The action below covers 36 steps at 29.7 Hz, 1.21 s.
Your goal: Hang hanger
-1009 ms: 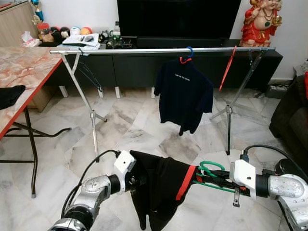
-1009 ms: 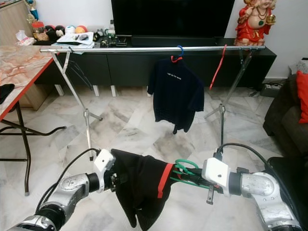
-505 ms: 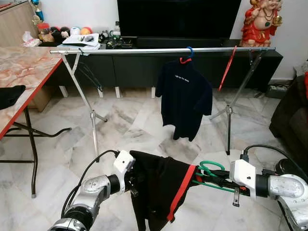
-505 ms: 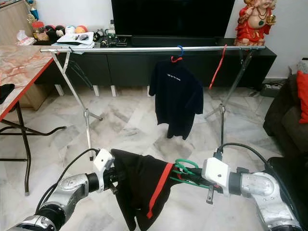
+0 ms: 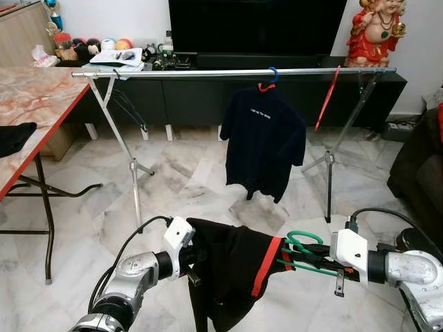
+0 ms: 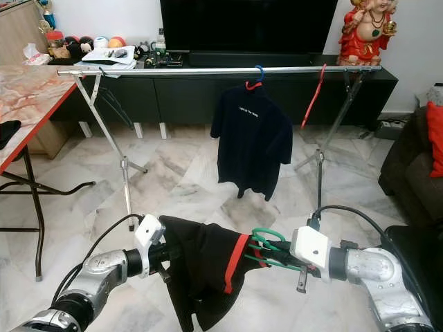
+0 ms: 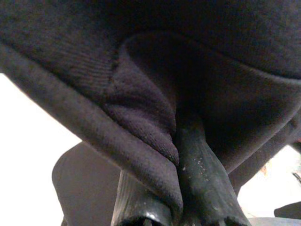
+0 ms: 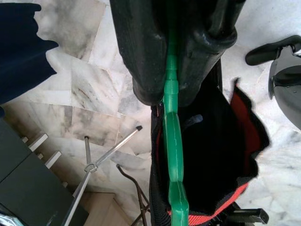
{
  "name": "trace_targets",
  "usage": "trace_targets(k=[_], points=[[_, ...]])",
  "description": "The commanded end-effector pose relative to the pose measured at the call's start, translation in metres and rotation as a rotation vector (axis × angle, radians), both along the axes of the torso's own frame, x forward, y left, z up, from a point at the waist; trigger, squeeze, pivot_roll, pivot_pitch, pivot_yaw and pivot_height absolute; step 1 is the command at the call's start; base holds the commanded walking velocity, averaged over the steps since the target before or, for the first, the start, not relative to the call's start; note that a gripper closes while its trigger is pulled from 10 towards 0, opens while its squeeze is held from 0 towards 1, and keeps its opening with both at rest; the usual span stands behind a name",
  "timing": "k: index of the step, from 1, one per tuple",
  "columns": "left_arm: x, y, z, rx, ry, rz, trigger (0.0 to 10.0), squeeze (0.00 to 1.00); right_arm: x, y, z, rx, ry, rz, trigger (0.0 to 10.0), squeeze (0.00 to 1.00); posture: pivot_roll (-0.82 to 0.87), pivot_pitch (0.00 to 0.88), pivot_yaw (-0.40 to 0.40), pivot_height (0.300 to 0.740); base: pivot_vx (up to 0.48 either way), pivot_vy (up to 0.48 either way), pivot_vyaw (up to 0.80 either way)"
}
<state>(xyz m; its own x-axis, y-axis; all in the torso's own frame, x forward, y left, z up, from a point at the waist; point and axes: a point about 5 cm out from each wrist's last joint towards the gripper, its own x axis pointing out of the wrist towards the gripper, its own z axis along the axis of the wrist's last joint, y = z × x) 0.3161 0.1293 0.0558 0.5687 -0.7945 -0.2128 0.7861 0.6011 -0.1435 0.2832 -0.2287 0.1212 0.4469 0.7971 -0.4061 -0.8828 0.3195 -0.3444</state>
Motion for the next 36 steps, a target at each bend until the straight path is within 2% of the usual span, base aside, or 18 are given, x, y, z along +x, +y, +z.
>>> trace_targets(k=[1, 8, 12, 18, 19, 23, 24, 27, 28, 29, 32, 33, 34, 35, 36], points=[[-0.003, 0.000, -0.003, 0.006, 0.010, -0.024, 0.0, 0.00, 0.003, 0.000, 0.008, 0.014, -0.044, -0.007, 0.0, 0.00, -0.05, 0.063, -0.004, 0.740, 0.000, 0.000, 0.00], [-0.004, 0.001, -0.003, 0.017, 0.007, -0.029, 0.0, 0.00, 0.003, 0.000, 0.006, 0.009, -0.038, -0.006, 0.0, 0.00, -0.04, 0.062, -0.004, 0.740, 0.000, 0.000, 0.00], [-0.003, 0.007, -0.003, 0.028, 0.005, 0.013, 0.0, 0.00, -0.001, -0.003, -0.007, -0.092, -0.008, 0.009, 0.0, 0.00, -0.04, 0.052, -0.002, 0.740, 0.000, 0.000, 0.00], [-0.004, 0.031, -0.006, 0.106, -0.026, 0.111, 0.0, 0.00, -0.015, -0.015, -0.037, -0.344, 0.048, 0.052, 0.0, 0.00, -0.04, 0.043, -0.001, 0.740, 0.000, 0.000, 0.00], [-0.004, 0.032, -0.006, 0.107, -0.026, 0.113, 0.0, 0.00, -0.015, -0.016, -0.038, -0.350, 0.049, 0.053, 0.0, 0.00, -0.04, 0.043, -0.001, 0.740, 0.000, 0.000, 0.00], [-0.004, 0.054, -0.006, 0.168, -0.032, 0.194, 0.0, 0.00, -0.020, -0.018, -0.047, -0.353, 0.085, 0.050, 0.0, 0.00, -0.04, 0.039, 0.000, 0.740, 0.000, 0.000, 0.00], [-0.002, 0.063, -0.005, 0.197, -0.037, 0.240, 0.0, 0.00, -0.022, -0.017, -0.050, -0.346, 0.098, 0.052, 0.0, 0.00, -0.04, 0.039, 0.000, 0.740, 0.000, 0.000, 0.00], [0.000, 0.070, -0.003, 0.227, -0.054, 0.301, 0.0, 0.00, -0.025, -0.017, -0.056, -0.361, 0.113, 0.062, 0.0, 0.00, -0.04, 0.039, 0.000, 0.740, 0.000, 0.000, 0.00], [0.003, 0.075, -0.001, 0.244, -0.071, 0.366, 0.0, 0.00, -0.029, -0.018, -0.063, -0.389, 0.132, 0.070, 0.0, 0.00, -0.03, 0.041, 0.000, 0.740, 0.000, 0.000, 0.00], [0.003, 0.075, -0.001, 0.244, -0.071, 0.366, 0.0, 0.00, -0.029, -0.018, -0.063, -0.389, 0.132, 0.070, 0.0, 0.00, -0.03, 0.041, 0.000, 0.740, 0.000, 0.000, 0.00], [0.009, 0.084, 0.005, 0.247, -0.102, 0.500, 0.0, 0.00, -0.035, -0.020, -0.075, -0.436, 0.162, 0.073, 0.0, 0.00, -0.03, 0.048, -0.002, 0.740, 0.000, 0.000, 0.00], [0.009, 0.084, 0.005, 0.247, -0.102, 0.500, 0.0, 0.00, -0.035, -0.020, -0.075, -0.436, 0.162, 0.073, 0.0, 0.00, -0.03, 0.048, -0.002, 0.740, 0.000, 0.000, 0.00], [0.012, 0.095, 0.009, 0.242, -0.122, 0.647, 0.0, 0.00, -0.038, -0.021, -0.082, -0.424, 0.178, 0.041, 0.0, 0.00, -0.03, 0.048, -0.002, 0.740, 0.000, 0.000, 0.00], [0.012, 0.098, 0.010, 0.232, -0.126, 0.688, 0.0, 0.00, -0.039, -0.021, -0.084, -0.416, 0.184, 0.029, 0.0, 0.00, -0.03, 0.055, 0.000, 0.740, 0.000, 0.000, 0.00], [0.012, 0.103, 0.012, 0.183, -0.138, 0.769, 0.0, 0.00, -0.040, -0.019, -0.088, -0.370, 0.189, -0.024, 0.0, 0.00, -0.02, 0.057, 0.001, 0.740, 0.000, 0.000, 0.00]])
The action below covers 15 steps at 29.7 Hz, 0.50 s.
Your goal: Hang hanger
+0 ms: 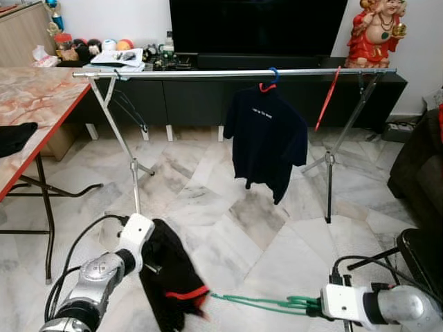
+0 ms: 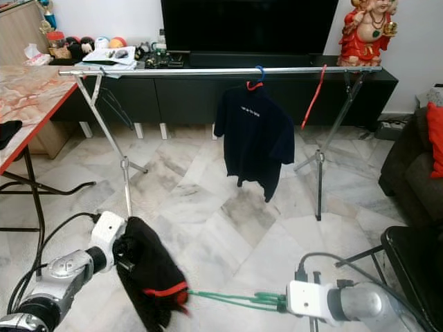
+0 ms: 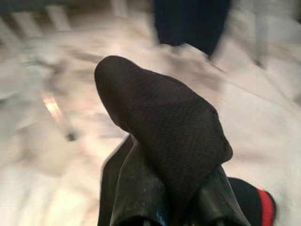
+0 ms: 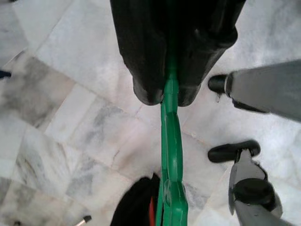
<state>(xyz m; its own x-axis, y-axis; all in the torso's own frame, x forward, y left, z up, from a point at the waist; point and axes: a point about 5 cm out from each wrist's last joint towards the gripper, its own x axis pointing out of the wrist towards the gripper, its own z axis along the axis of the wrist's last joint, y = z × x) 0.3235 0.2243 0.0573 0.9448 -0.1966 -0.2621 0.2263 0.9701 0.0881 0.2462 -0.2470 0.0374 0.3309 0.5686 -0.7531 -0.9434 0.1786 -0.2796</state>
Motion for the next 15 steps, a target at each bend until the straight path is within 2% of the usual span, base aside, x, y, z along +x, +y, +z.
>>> trace_targets(k=[1, 4, 5, 6, 7, 8, 9, 10, 13, 14, 15], points=[[0.003, 0.009, 0.011, -0.062, -0.084, 0.110, 0.0, 0.00, -0.002, 0.002, -0.008, 0.062, -0.004, -0.089, 0.0, 0.00, -0.02, 0.060, 0.003, 0.740, 0.000, 0.000, 0.00], [-0.001, 0.006, 0.009, -0.127, -0.116, 0.122, 0.0, 0.00, 0.000, 0.006, -0.014, 0.120, -0.033, -0.193, 0.0, 0.00, -0.02, 0.062, 0.006, 0.740, 0.000, 0.000, 0.00], [-0.004, 0.000, 0.007, -0.160, -0.128, 0.112, 2.9, 0.00, 0.003, 0.007, -0.020, 0.150, -0.052, -0.299, 0.8, 0.00, -0.01, 0.067, 0.011, 0.740, 0.000, 0.000, 0.00], [-0.007, -0.006, 0.005, -0.176, -0.134, 0.092, 9.0, 0.00, 0.003, 0.008, -0.025, 0.170, -0.056, -0.367, 1.7, 0.00, -0.01, 0.068, 0.014, 0.740, 0.000, 0.000, 0.00], [-0.011, -0.012, 0.004, -0.188, -0.148, 0.064, 10.0, 0.00, 0.004, 0.009, -0.031, 0.188, -0.061, -0.455, 2.7, 0.00, 0.00, 0.069, 0.017, 0.740, 0.000, 0.000, 0.00], [-0.016, -0.021, 0.002, -0.195, -0.171, 0.052, 10.0, 0.00, 0.004, 0.010, -0.039, 0.202, -0.075, -0.589, 6.5, 0.00, 0.00, 0.071, 0.021, 0.740, 0.000, 0.000, 0.00], [-0.018, -0.023, 0.002, -0.203, -0.178, 0.053, 10.0, 0.00, 0.003, 0.011, -0.042, 0.208, -0.075, -0.630, 9.5, 0.00, 0.00, 0.071, 0.021, 0.740, 0.000, 0.000, 0.00], [-0.020, -0.026, 0.002, -0.208, -0.187, 0.050, 10.0, 0.00, 0.002, 0.013, -0.047, 0.231, -0.074, -0.690, 10.0, 0.00, 0.01, 0.074, 0.023, 0.740, 0.000, 0.000, 0.00], [-0.026, -0.032, 0.006, -0.242, -0.230, 0.062, 10.0, 0.00, -0.007, 0.016, -0.064, 0.306, -0.045, -0.962, 10.0, 0.00, 0.01, 0.076, 0.021, 0.740, 0.000, 0.000, 0.00], [-0.026, -0.032, 0.006, -0.242, -0.230, 0.062, 10.0, 0.00, -0.007, 0.016, -0.064, 0.306, -0.045, -0.962, 10.0, 0.00, 0.01, 0.076, 0.021, 0.740, 0.000, 0.000, 0.00], [-0.027, -0.033, 0.007, -0.246, -0.234, 0.060, 10.0, 0.00, -0.010, 0.015, -0.068, 0.309, -0.044, -1.020, 10.0, 0.00, 0.02, 0.076, 0.022, 0.740, 0.000, 0.000, 0.00]])
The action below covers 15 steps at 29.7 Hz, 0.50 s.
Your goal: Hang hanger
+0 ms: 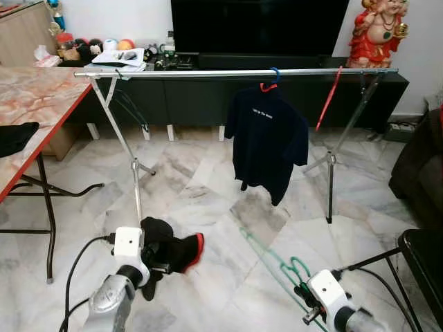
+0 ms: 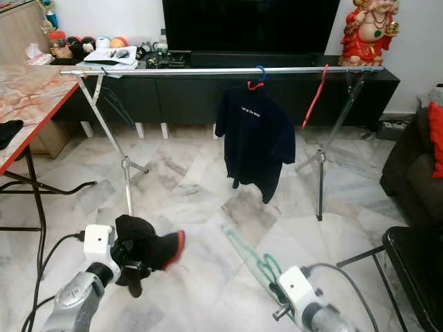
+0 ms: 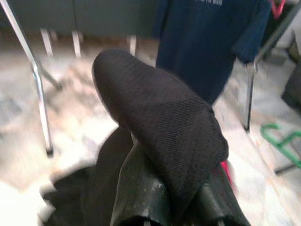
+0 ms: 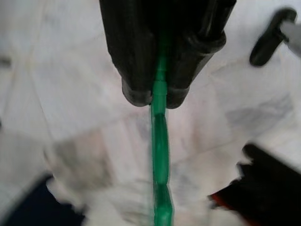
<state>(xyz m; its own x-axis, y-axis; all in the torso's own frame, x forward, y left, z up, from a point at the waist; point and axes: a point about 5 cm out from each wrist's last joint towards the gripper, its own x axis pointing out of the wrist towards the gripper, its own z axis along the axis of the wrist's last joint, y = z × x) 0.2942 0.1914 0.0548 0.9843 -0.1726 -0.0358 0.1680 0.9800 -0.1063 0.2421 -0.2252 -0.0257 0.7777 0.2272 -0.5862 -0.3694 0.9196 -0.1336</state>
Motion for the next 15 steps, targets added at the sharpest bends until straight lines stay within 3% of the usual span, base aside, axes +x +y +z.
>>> trace_targets(k=[1, 3, 4, 8, 15], points=[[0.002, -0.001, 0.010, -0.007, -0.045, 0.000, 10.0, 0.00, -0.009, -0.007, -0.008, 0.012, 0.028, -0.134, 10.0, 0.00, 0.02, 0.076, 0.024, 0.740, 0.000, 0.000, 0.00], [0.001, -0.005, 0.013, -0.022, -0.045, -0.004, 10.0, 0.00, -0.021, -0.008, -0.021, 0.027, 0.073, -0.316, 10.0, 0.00, 0.02, 0.075, 0.034, 0.740, 0.000, 0.000, 0.00], [0.001, -0.005, 0.013, -0.022, -0.045, -0.004, 10.0, 0.00, -0.021, -0.008, -0.021, 0.027, 0.073, -0.316, 10.0, 0.00, 0.02, 0.075, 0.034, 0.740, 0.000, 0.000, 0.00], [-0.005, -0.009, 0.021, 0.020, -0.068, -0.019, 10.0, 0.00, -0.046, -0.009, -0.039, 0.013, 0.160, -0.523, 10.0, 0.00, 0.02, 0.068, 0.054, 0.740, 0.000, 0.000, 0.00], [-0.017, -0.002, 0.028, 0.049, -0.081, 0.030, 10.0, 0.00, -0.078, 0.008, -0.059, 0.024, 0.253, -0.588, 10.0, 0.00, 0.04, 0.063, 0.075, 0.740, 0.000, 0.000, 0.00]])
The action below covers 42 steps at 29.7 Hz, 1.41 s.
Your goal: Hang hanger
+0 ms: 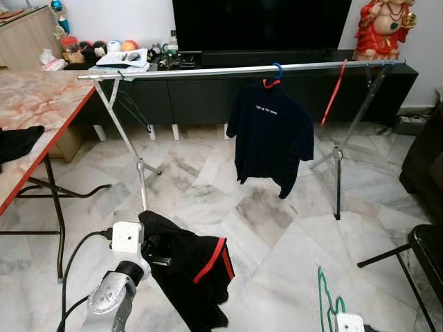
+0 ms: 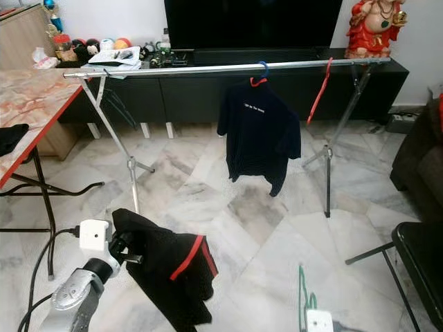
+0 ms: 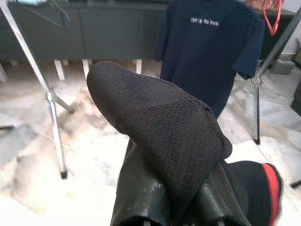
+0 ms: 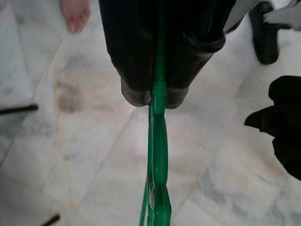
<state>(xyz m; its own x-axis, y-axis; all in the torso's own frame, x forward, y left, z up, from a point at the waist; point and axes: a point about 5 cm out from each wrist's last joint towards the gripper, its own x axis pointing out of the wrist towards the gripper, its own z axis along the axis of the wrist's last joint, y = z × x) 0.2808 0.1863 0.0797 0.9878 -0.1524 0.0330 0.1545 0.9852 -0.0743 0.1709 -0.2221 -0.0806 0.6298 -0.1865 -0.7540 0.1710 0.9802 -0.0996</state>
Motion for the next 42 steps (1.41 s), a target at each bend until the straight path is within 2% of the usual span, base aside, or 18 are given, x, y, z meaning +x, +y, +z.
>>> trace_targets(k=[1, 4, 7, 8, 10, 11, 14, 16, 18, 21, 24, 32, 42], points=[[-0.004, 0.003, 0.003, 0.028, -0.008, 0.010, 10.0, 0.00, -0.007, 0.005, -0.004, 0.018, 0.017, -0.011, 10.0, 0.00, 0.04, 0.063, 0.075, 0.740, 0.000, 0.000, 0.00], [-0.013, -0.001, 0.003, -0.004, -0.011, 0.030, 10.0, 0.00, -0.014, 0.011, -0.008, 0.018, 0.034, -0.007, 10.0, 0.00, 0.03, 0.064, 0.079, 0.740, 0.000, 0.000, 0.00], [-0.018, 0.001, 0.002, 0.009, -0.002, 0.074, 10.0, 0.00, -0.017, 0.012, -0.009, 0.027, 0.030, -0.038, 10.0, 0.00, 0.03, 0.064, 0.076, 0.740, 0.000, 0.000, 0.00], [-0.019, 0.004, -0.001, 0.089, 0.013, 0.081, 10.0, 0.00, -0.019, 0.012, -0.010, 0.030, 0.032, -0.034, 10.0, 0.00, 0.04, 0.060, 0.075, 0.740, 0.000, 0.000, 0.00], [-0.021, 0.012, -0.004, 0.184, 0.014, 0.085, 10.0, 0.00, -0.023, 0.011, -0.011, 0.016, 0.051, -0.020, 10.0, 0.00, 0.04, 0.053, 0.076, 0.740, 0.000, 0.000, 0.00], [-0.021, 0.013, -0.004, 0.197, 0.015, 0.086, 10.0, 0.00, -0.023, 0.011, -0.012, 0.013, 0.055, -0.019, 10.0, 0.00, 0.04, 0.053, 0.076, 0.740, 0.000, 0.000, 0.00], [-0.023, 0.037, -0.010, 0.243, 0.047, 0.191, 10.0, 0.00, -0.024, 0.011, -0.012, 0.012, 0.051, -0.029, 10.0, 0.00, 0.05, 0.037, 0.084, 0.740, 0.000, 0.000, 0.00], [-0.025, 0.041, -0.016, 0.247, 0.073, 0.198, 10.0, 0.00, -0.024, 0.011, -0.012, 0.012, 0.049, -0.028, 10.0, 0.00, 0.04, 0.033, 0.085, 0.740, 0.000, 0.000, 0.00], [-0.026, 0.040, -0.018, 0.169, 0.091, 0.198, 10.0, 0.00, -0.024, 0.012, -0.012, 0.012, 0.049, -0.004, 10.0, 0.00, 0.03, 0.029, 0.086, 0.740, 0.000, 0.000, 0.00], [-0.023, 0.034, -0.008, 0.033, 0.062, 0.190, 10.0, 0.00, -0.024, 0.012, -0.012, 0.014, 0.047, -0.008, 10.0, 0.00, 0.04, 0.026, 0.086, 0.740, 0.000, 0.000, 0.00], [-0.021, 0.029, -0.003, -0.010, 0.042, 0.167, 10.0, 0.00, -0.024, 0.013, -0.012, 0.013, 0.053, 0.005, 10.0, 0.00, 0.04, 0.015, 0.090, 0.740, 0.000, 0.000, 0.00], [-0.025, 0.020, -0.004, -0.029, 0.060, 0.135, 10.0, 0.00, -0.026, 0.016, -0.013, 0.008, 0.057, 0.040, 10.0, 0.00, 0.03, 0.006, 0.101, 0.740, 0.000, 0.000, 0.00], [-0.024, 0.014, -0.006, -0.047, 0.087, 0.118, 10.0, 0.00, -0.029, 0.020, -0.015, -0.012, 0.072, 0.103, 10.0, 0.00, 0.03, 0.022, 0.100, 0.740, 0.000, 0.000, 0.76]])
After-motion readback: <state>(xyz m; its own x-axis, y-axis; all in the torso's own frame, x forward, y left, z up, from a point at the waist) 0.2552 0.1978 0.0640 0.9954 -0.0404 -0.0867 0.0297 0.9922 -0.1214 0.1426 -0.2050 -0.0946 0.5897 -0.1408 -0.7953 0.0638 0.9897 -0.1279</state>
